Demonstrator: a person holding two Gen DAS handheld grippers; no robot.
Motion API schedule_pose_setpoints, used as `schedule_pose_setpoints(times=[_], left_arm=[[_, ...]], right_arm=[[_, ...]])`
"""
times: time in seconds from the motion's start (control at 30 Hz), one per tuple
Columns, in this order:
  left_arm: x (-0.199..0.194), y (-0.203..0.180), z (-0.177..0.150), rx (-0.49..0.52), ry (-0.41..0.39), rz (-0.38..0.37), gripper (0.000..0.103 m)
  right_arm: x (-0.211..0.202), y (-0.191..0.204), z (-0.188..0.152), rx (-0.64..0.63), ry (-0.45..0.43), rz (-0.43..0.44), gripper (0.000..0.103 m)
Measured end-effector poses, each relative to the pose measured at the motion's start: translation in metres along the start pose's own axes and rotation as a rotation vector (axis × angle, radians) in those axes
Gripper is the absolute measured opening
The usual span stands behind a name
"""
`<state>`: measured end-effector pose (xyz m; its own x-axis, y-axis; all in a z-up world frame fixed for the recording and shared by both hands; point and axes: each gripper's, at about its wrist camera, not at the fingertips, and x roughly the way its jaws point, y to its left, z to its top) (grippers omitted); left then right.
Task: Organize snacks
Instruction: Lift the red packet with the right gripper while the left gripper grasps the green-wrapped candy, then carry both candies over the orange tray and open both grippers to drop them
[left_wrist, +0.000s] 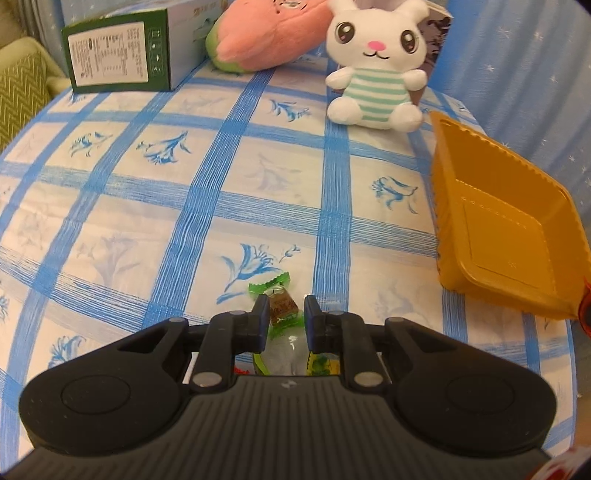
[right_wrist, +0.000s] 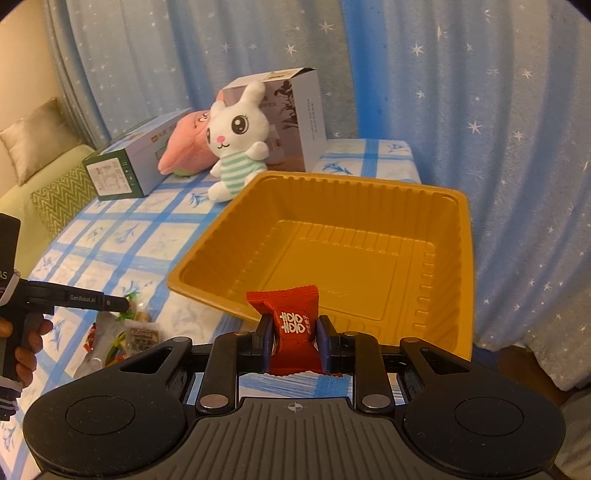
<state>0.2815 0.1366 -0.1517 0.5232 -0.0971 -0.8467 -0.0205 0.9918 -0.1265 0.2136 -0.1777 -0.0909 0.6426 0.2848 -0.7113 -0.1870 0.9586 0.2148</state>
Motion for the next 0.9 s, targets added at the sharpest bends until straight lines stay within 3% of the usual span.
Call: schedule_pose_setpoints(times=[0.3,0.9], left_arm=[[0.017,0.002,0.001,0.003,0.029,0.034,0.021],[0.004,-0.001,0.009,0.056,-0.013,0.04,0.019]], right_arm=[[0.005,-0.004,0.001,0.007,0.012,-0.01,0.025],[0.011,-0.008,0.003,0.011,0.014,-0.014,0.025]])
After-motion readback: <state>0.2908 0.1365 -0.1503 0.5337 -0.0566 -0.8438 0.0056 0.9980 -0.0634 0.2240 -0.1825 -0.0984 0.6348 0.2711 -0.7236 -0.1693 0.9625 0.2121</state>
